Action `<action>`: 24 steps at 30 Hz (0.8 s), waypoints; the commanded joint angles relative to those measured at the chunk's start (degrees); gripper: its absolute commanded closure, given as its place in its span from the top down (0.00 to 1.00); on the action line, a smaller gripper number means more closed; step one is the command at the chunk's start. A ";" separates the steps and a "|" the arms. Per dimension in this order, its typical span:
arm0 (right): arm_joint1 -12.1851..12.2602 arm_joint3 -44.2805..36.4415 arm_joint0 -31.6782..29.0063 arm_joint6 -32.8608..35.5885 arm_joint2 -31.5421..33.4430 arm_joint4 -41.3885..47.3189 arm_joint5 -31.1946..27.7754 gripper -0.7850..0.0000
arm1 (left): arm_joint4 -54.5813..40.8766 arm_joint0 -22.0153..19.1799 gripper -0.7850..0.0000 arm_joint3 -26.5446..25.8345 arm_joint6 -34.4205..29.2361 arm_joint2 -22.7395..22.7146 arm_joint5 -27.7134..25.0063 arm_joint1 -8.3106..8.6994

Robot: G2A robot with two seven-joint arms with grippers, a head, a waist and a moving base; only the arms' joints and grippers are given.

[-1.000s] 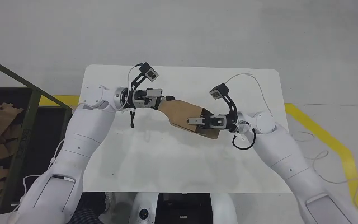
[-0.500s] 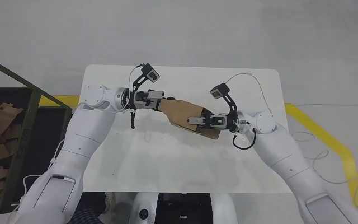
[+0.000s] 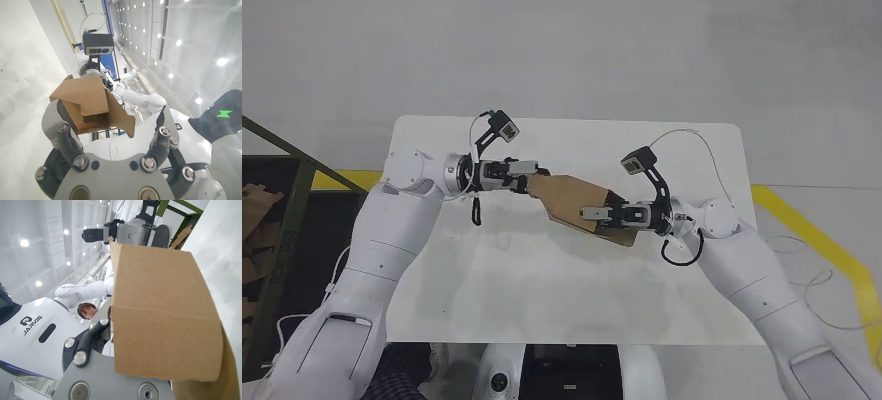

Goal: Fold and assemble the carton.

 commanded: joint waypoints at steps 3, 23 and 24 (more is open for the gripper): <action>0.06 -0.25 -0.08 0.31 -0.01 -0.27 0.31 0.00 | 4.56 0.44 1.00 -1.43 1.28 -0.66 -0.26 0.53; 0.19 -1.21 -0.14 0.69 0.32 0.27 0.70 0.00 | 15.43 2.42 1.00 -6.20 4.62 0.50 0.63 1.74; 0.21 -1.26 -0.17 0.71 0.36 0.26 0.71 0.00 | 15.35 2.50 1.00 -6.10 4.65 0.38 0.56 1.80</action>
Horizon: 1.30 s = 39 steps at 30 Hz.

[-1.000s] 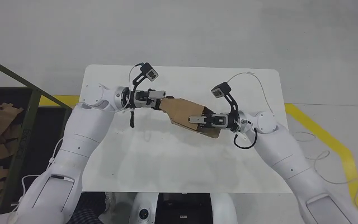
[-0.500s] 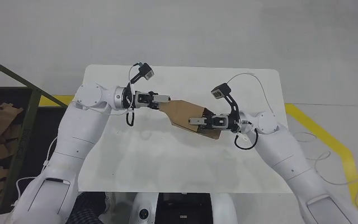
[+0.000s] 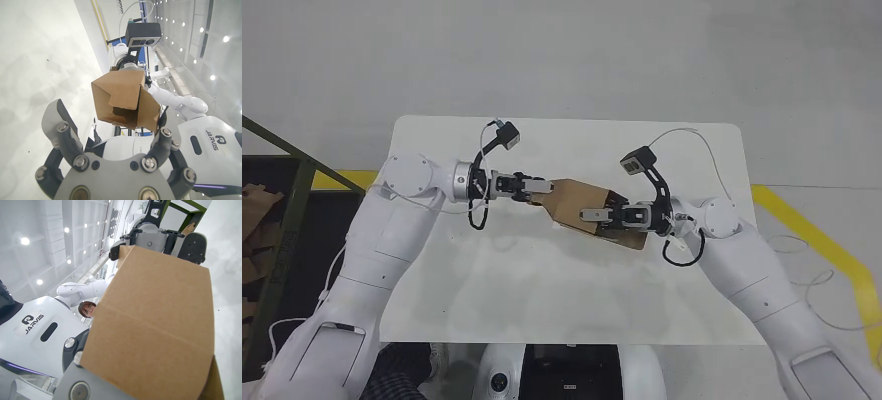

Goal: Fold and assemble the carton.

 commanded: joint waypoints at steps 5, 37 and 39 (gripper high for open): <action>0.09 -0.15 -0.15 -0.08 0.21 -0.09 -0.08 0.00 | -0.44 0.49 1.00 0.45 0.11 -0.85 -0.22 0.39; 0.19 -2.44 -1.53 1.10 1.55 2.71 1.10 0.00 | -5.94 0.00 1.00 3.66 -0.91 2.77 -0.24 0.18; 0.12 -2.45 -1.46 1.12 1.48 2.70 1.12 0.00 | -6.16 -0.30 1.00 3.66 -0.95 3.54 -0.16 0.01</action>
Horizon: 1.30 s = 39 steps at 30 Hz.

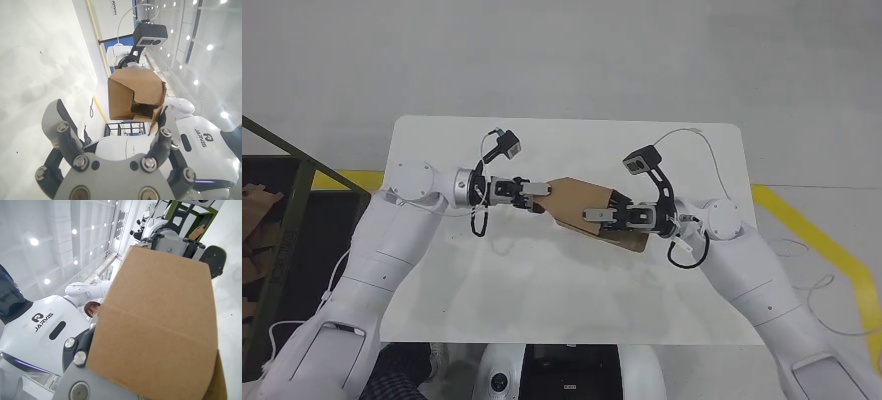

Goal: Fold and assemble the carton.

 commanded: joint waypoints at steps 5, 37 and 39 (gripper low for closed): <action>-0.13 0.02 0.14 0.07 0.03 0.21 0.07 0.00 | -0.03 -0.85 1.00 0.62 -0.19 1.63 0.07 -0.32; -0.34 -0.30 -0.20 0.65 1.21 0.42 0.65 0.00 | 0.76 -1.86 1.00 2.66 1.14 2.43 0.55 -0.11; -0.34 -0.26 -0.23 0.59 1.35 0.38 0.58 0.00 | 0.93 -1.76 1.00 2.47 1.13 2.31 0.46 -0.04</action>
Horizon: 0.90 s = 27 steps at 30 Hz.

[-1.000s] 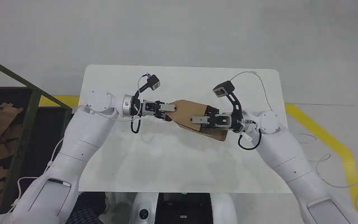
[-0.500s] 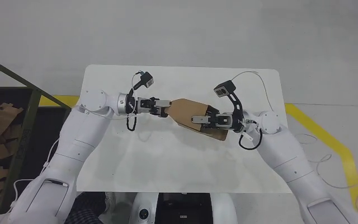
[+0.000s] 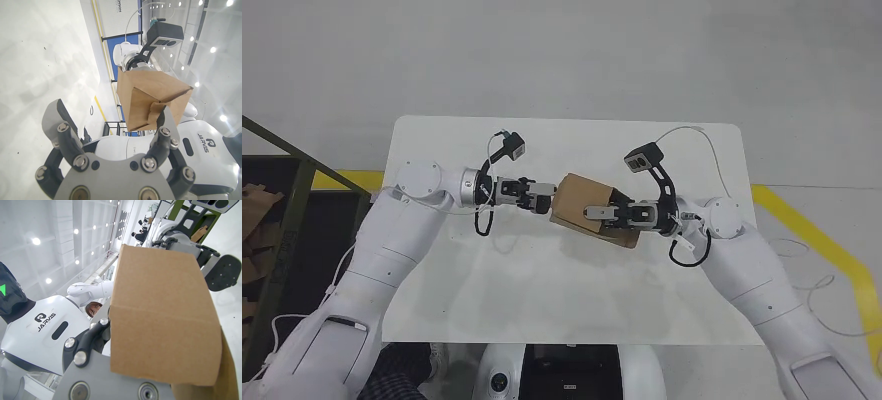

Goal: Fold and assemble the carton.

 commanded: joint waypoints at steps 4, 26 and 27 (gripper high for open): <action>-0.01 0.16 -0.12 0.04 0.21 -0.06 0.04 0.00 | 0.78 0.70 1.00 -1.38 0.24 -0.38 -0.23 0.25; -0.51 0.71 0.05 1.05 -0.16 0.30 1.05 0.00 | 4.13 2.17 1.00 -4.26 1.11 -0.05 0.89 0.92; -0.51 0.63 0.01 1.13 -0.11 0.34 1.13 0.00 | 4.25 1.99 1.00 -3.88 1.27 0.17 0.99 0.88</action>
